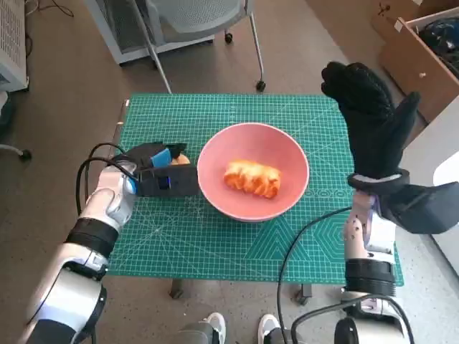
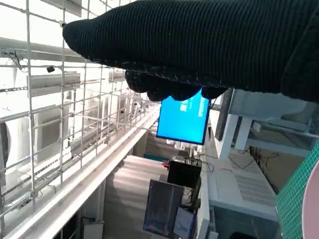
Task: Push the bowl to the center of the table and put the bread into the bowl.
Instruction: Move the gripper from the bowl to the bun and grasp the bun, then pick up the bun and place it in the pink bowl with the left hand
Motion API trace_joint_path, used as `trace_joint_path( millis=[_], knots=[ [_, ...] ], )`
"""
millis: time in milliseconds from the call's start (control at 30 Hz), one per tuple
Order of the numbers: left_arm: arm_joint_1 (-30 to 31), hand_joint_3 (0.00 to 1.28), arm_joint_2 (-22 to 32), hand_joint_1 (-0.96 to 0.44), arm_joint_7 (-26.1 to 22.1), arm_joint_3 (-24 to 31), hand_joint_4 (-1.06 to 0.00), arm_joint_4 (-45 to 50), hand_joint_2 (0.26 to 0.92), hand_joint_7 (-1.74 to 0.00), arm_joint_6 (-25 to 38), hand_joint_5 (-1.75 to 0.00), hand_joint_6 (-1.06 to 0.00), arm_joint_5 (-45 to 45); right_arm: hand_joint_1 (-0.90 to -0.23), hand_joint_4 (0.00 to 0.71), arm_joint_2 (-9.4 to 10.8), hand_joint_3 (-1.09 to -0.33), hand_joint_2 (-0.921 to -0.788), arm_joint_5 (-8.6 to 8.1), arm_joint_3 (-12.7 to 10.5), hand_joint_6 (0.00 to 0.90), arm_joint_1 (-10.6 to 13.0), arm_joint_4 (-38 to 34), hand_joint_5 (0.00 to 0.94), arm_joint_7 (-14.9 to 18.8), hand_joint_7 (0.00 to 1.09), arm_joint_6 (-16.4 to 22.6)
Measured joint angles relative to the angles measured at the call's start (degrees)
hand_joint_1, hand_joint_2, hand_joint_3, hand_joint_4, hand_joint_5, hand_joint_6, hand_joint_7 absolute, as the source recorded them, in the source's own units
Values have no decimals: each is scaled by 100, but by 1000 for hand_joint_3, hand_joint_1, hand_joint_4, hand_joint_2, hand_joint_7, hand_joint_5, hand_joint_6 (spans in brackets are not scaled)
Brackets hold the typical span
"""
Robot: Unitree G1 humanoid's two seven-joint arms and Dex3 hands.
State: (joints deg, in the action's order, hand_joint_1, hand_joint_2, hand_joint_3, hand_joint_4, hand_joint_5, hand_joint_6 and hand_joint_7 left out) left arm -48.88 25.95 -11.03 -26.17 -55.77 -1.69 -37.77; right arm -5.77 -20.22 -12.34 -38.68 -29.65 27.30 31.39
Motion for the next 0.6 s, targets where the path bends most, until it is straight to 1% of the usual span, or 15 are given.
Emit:
trace_joint_path(
  millis=[33,67,100,200,367,500,600],
  knots=[
    [-2,111,-2,10,78,-13,-594,-21,902,-842,-58,-908,-518,-5,-531,339,0,-584,-921,0,-3,210,1,0,2,0,410,0],
    [-2,111,-2,7,159,-26,-621,-36,909,-947,-114,-1043,-533,-18,-531,339,0,-584,-921,0,-5,210,1,0,2,0,410,1],
    [-2,101,-1,5,233,-38,-642,-49,913,-1007,-161,-1117,-561,-30,-532,339,0,-584,-921,0,-6,210,1,0,2,0,410,1],
    [-2,88,12,3,402,-62,-659,-63,918,-1083,-276,-1203,-601,-59,-532,339,0,-584,-921,0,-5,210,6,1,2,0,409,6],
    [-1,86,110,2,523,-71,-646,7,920,-1147,-399,-1216,-625,-78,-532,339,0,-585,-921,0,-7,210,19,1,2,1,409,55],
    [24,86,222,1,479,-60,-644,241,920,-1169,-429,-1207,-627,-72,-531,339,2,-590,-921,-1,-6,211,44,1,2,2,409,108],
    [89,87,363,1,401,22,-644,598,920,-1184,-417,-1195,-626,-45,-531,339,6,-592,-921,-3,-6,210,57,-4,2,4,409,122]
  ],
)
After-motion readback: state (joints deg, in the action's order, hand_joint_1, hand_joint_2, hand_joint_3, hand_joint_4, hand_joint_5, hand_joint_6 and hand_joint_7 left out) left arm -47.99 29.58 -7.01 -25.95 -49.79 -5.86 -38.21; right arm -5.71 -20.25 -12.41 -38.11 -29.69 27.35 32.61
